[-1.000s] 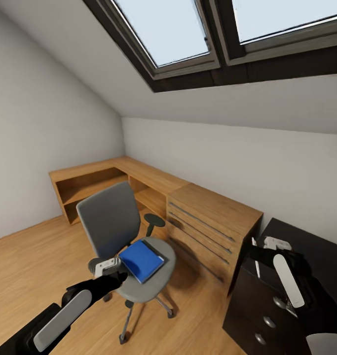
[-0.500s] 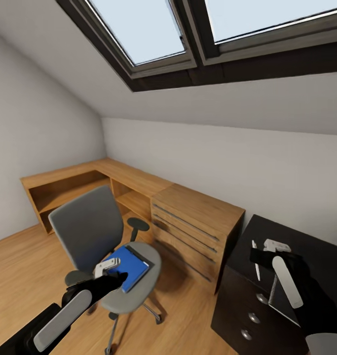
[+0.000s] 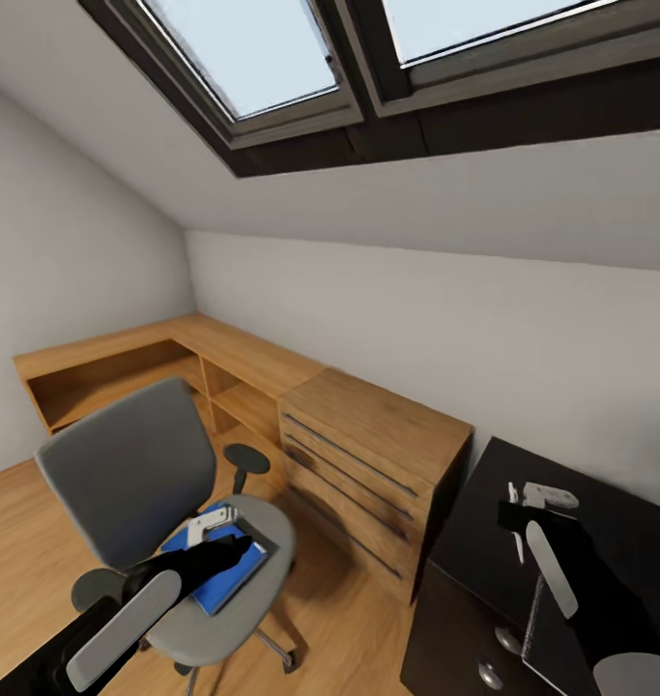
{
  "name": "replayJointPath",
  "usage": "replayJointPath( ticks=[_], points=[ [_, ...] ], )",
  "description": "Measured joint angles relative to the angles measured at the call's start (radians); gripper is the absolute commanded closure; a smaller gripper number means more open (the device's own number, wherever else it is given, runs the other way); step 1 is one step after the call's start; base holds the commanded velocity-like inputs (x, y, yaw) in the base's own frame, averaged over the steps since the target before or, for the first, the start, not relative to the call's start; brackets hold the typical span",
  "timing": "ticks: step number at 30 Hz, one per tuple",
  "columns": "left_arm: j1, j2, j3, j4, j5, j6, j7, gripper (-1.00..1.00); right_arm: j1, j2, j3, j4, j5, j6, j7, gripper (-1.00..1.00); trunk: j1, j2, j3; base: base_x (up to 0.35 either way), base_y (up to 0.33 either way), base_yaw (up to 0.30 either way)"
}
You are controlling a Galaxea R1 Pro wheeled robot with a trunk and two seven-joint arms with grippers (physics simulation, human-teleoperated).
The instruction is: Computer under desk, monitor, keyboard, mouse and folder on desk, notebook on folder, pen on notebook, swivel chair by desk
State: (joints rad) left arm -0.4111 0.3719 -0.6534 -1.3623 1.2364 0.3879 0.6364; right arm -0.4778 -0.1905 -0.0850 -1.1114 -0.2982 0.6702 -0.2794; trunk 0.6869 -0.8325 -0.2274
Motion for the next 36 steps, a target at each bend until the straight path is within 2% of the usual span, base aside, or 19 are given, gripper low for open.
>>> replayJointPath(
  ticks=[4,6,9,13,15,18,23,27,36],
  points=[
    [0.0,0.0,-0.005,-0.004,0.0,-0.003,0.001,-1.0,-0.002,0.001,0.005,0.063,0.024,-0.033,0.001,1.0,0.0,0.0,0.0,0.267,-0.16,0.0],
    [0.0,0.0,-0.014,-0.005,0.0,-0.022,0.002,-1.0,-0.003,0.001,0.007,0.094,0.026,-0.046,0.005,1.0,0.0,0.0,0.0,0.305,-0.047,0.0],
    [0.0,0.001,-0.051,-0.007,0.0,-0.086,0.001,-1.0,-0.006,0.001,0.009,0.163,0.027,-0.077,0.012,1.0,0.0,0.0,0.0,0.27,-0.014,0.0],
    [0.0,0.001,-0.063,-0.007,0.001,-0.107,-0.003,-1.0,-0.009,0.001,0.014,0.209,0.027,-0.101,0.023,1.0,0.0,0.0,0.0,0.083,-0.003,0.0],
    [0.0,0.001,-0.066,-0.01,0.001,-0.111,-0.004,-1.0,-0.015,0.006,0.031,0.26,0.027,-0.118,0.03,1.0,0.0,0.0,0.0,0.018,-0.001,0.0],
    [0.0,0.002,-0.067,-0.084,0.002,-0.112,-0.002,-1.0,-0.061,0.01,0.055,0.379,0.028,-0.183,0.037,1.0,0.0,0.0,0.0,0.004,0.0,0.0],
    [0.0,0.002,-0.069,-0.116,0.004,-0.113,0.022,-1.0,-0.087,0.011,0.065,0.449,0.028,-0.202,0.078,1.0,0.0,0.0,0.0,0.001,0.0,0.0],
    [0.0,0.002,-0.07,-0.123,0.005,-0.113,0.031,-1.0,-0.13,0.01,0.068,0.532,0.028,-0.218,0.098,1.0,0.016,-0.028,-0.012,0.0,0.0,0.0],
    [0.0,0.002,-0.07,-0.124,0.006,-0.114,0.032,-1.0,-0.141,0.015,0.068,0.552,0.027,-0.229,0.099,1.0,0.05,-0.091,-0.041,0.0,0.0,0.0]
  ],
)
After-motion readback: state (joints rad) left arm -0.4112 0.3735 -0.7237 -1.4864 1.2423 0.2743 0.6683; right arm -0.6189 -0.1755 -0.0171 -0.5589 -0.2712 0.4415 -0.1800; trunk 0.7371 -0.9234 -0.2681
